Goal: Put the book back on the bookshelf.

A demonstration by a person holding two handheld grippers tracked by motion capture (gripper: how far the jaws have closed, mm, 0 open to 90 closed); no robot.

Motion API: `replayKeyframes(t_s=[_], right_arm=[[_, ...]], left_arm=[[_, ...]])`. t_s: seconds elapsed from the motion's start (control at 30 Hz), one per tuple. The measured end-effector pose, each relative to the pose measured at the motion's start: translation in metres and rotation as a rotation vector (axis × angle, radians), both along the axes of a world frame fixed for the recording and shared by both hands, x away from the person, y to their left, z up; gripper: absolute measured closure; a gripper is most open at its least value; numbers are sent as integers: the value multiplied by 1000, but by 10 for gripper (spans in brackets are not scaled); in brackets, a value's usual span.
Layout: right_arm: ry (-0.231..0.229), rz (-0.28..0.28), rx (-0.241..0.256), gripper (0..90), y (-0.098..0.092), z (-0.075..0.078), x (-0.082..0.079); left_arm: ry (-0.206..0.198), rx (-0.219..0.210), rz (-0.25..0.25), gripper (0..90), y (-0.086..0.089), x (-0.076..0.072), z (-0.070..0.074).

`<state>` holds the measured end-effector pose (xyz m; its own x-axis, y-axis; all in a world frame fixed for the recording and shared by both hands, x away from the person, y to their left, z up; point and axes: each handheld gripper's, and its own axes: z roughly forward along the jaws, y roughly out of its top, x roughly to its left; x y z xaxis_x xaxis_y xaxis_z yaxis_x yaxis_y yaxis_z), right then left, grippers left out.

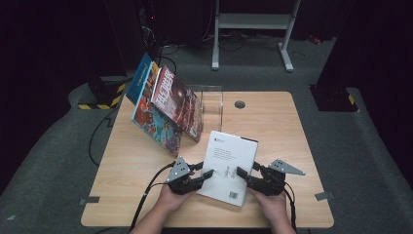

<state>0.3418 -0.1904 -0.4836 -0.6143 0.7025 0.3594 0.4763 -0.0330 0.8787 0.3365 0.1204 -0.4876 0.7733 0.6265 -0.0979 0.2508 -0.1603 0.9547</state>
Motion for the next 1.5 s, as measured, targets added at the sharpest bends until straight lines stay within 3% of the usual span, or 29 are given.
replayKeyframes(t_s=[0.2,0.37,0.73,0.9,1.5], right_arm=[[-38,-4,-27,331,1,4,-1],[-55,-11,-20,352,-1,7,-2],[-112,-17,-20,384,-2,14,-1],[-119,-16,-23,393,-2,16,1],[-212,-33,-48,408,-2,21,1]], left_arm=[[-2,-8,30,584,-3,0,2],[-15,-20,51,584,-7,2,4],[-62,3,81,585,-12,5,7],[-64,-3,87,586,-13,5,7],[-121,19,116,580,-20,10,5]])
